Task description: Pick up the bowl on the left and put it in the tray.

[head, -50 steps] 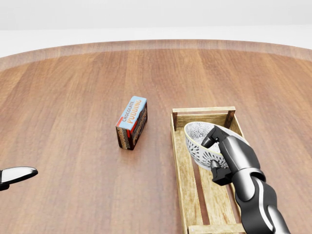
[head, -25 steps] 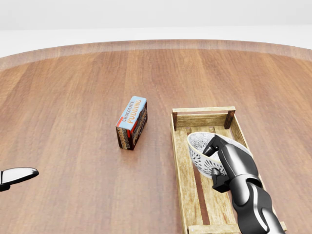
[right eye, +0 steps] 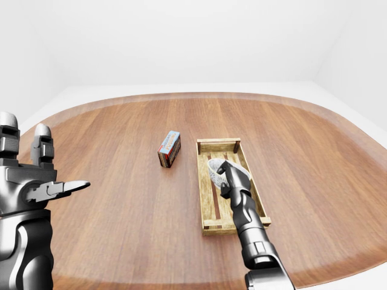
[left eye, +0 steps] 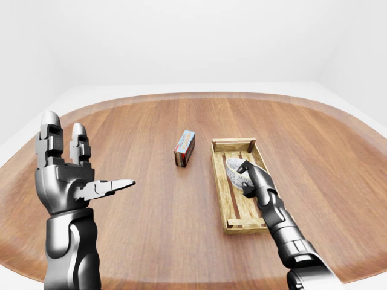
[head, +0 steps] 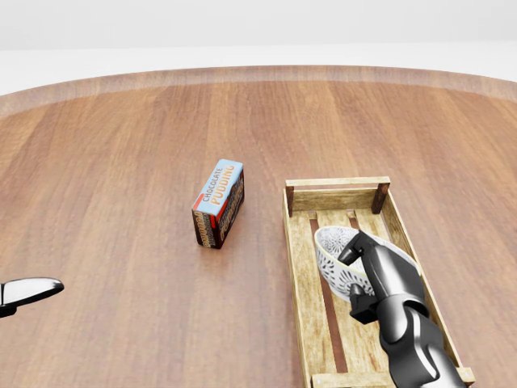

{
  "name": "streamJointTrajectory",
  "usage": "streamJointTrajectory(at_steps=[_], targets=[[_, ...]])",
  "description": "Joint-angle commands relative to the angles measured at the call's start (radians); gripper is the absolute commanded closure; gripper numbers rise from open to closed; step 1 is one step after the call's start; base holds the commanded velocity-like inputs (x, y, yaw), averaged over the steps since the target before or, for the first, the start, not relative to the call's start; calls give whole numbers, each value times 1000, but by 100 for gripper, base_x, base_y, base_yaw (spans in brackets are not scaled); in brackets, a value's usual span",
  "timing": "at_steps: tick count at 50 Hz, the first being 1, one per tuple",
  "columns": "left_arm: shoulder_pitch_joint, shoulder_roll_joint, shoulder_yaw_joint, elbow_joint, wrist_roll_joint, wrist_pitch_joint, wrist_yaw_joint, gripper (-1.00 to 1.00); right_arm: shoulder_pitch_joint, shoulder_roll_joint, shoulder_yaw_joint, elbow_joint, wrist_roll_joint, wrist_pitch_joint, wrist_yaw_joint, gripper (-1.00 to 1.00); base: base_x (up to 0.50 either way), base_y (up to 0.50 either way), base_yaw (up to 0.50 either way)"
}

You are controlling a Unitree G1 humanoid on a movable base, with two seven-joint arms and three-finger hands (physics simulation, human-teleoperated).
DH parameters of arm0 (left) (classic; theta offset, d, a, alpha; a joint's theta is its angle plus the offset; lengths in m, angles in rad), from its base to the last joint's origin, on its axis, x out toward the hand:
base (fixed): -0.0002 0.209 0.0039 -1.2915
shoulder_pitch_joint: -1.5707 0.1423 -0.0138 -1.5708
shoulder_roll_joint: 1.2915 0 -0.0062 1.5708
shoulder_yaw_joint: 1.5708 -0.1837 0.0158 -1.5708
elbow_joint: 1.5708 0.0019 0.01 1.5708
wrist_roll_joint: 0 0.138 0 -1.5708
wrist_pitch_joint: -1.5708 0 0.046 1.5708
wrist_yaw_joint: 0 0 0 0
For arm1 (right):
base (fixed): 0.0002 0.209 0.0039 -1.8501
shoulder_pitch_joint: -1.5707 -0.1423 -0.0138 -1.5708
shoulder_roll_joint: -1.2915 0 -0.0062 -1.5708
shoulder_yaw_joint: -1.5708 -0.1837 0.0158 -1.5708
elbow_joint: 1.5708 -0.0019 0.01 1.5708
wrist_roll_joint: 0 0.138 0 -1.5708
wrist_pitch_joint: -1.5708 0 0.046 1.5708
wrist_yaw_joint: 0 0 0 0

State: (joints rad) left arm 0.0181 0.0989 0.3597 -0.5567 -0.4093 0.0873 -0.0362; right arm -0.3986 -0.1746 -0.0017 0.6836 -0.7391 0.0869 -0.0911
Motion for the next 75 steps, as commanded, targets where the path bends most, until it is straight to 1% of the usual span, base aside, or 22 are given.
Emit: streamJointTrajectory(at_steps=[1, 15, 17, 18, 37, 44, 48, 49, 50, 56, 57, 62, 68, 70, 71, 75], targets=[[2, 0, -1, -6, -2, 0, 1, -100, 0, -2, -3, 55, -24, 0, -42, 100, 0, 0, 0], [-1, 0, -1, 2, -1, 0, 0, -100, -13, 7, 0, 122, 7, 0, -74, 100, 0, 0, 0], [-3, 1, 0, 5, -2, 0, 0, -100, -10, 13, 5, 116, 10, 0, -71, -56, 1, 0, 0], [-3, 2, 0, 2, -3, 0, 1, -100, -10, 14, 4, 118, 18, 0, -60, -100, 0, 0, 0], [2, -1, -1, 2, -1, 0, -4, -100, 3, 22, 10, 106, 38, 0, -38, -100, 0, 0, 0], [4, -3, -3, -8, -1, 0, -2, -100, 23, 25, 14, 50, 25, 0, -20, -100, 0, 0, 0], [6, -5, -7, -7, 4, 0, -4, -100, 51, 31, 25, -37, -4, 0, 16, -100, 0, 0, 0], [6, -5, -8, -7, 4, 0, -4, -100, 64, 32, 31, -80, -22, 0, 32, -100, 0, 0, 0], [6, -5, -7, -10, 3, 0, -3, -100, 87, 35, 46, -167, -54, 0, 66, -100, 0, 0, 0], [4, -4, -6, -9, 2, 0, -3, -100, 151, 67, 76, -377, -180, 0, 174, -100, 0, 0, 0], [4, -5, -7, -5, 4, 0, -4, -100, 163, 72, 96, -438, -222, 0, 212, -100, 0, 0, 0], [3, -4, -6, -6, 3, 0, -3, -100, 198, 108, 131, -621, -379, 0, 337, -100, 0, 0, 0], [3, -3, -6, -6, 1, 0, -2, -100, 239, 165, 170, -749, -546, 0, 442, -100, 0, 0, 0], [4, -4, -5, -11, 0, 0, -1, -100, 249, 183, 192, -819, -626, 0, 506, -100, 0, 0, 0], [4, -4, -5, -11, 0, 0, -1, -100, 251, 189, 187, -822, -636, 0, 511, -100, 0, 0, 0], [3, -4, -7, -5, 3, 0, -3, -100, 278, 236, 224, -941, -804, 0, 623, -100, 0, 0, 0]])
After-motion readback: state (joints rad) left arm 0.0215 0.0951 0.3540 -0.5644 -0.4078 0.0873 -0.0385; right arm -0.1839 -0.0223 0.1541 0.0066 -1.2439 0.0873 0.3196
